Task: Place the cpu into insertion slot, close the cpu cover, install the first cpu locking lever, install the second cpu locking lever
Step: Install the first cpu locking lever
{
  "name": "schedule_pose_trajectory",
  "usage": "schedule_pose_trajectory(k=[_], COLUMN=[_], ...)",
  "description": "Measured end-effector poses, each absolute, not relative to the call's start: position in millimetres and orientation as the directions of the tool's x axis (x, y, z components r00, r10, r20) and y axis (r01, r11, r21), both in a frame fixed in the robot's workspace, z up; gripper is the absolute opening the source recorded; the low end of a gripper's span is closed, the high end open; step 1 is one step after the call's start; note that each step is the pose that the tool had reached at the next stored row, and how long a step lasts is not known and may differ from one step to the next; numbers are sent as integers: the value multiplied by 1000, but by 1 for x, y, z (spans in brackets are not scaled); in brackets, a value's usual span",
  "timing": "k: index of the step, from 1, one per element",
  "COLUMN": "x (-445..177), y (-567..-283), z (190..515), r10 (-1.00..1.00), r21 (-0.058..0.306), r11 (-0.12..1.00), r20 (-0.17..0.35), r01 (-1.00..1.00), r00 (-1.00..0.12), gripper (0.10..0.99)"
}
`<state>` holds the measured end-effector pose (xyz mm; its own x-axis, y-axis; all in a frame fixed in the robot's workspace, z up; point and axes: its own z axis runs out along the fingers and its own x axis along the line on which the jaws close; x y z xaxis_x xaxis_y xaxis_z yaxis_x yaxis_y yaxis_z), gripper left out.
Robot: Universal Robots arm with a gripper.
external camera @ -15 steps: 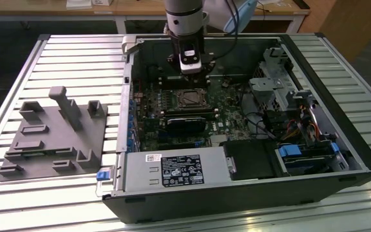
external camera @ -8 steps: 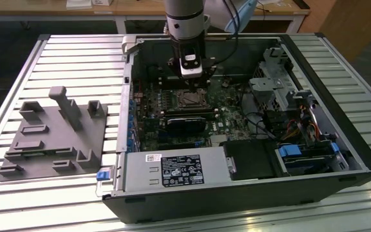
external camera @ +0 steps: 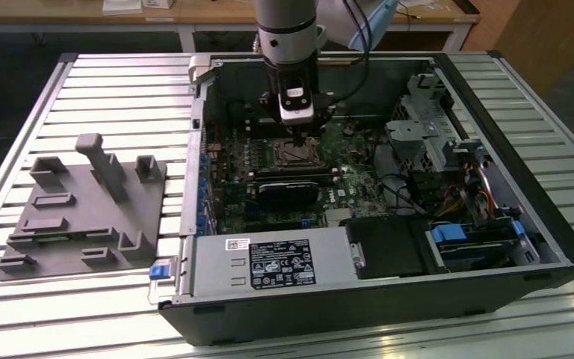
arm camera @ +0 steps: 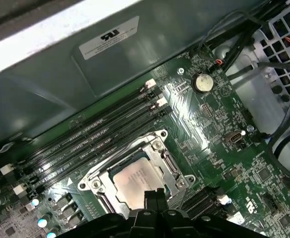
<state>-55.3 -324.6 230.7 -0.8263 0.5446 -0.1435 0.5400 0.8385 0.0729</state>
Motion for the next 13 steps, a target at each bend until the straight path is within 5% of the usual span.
schedule_pose_trajectory(k=[7,13], x=[-53,-53], y=[-325,-325], z=[229,229], r10=[541,533], r21=[26,25], r11=[841,846], r20=[-72,-69], r01=[540,533], r00=[-838,-843], gripper=[106,106])
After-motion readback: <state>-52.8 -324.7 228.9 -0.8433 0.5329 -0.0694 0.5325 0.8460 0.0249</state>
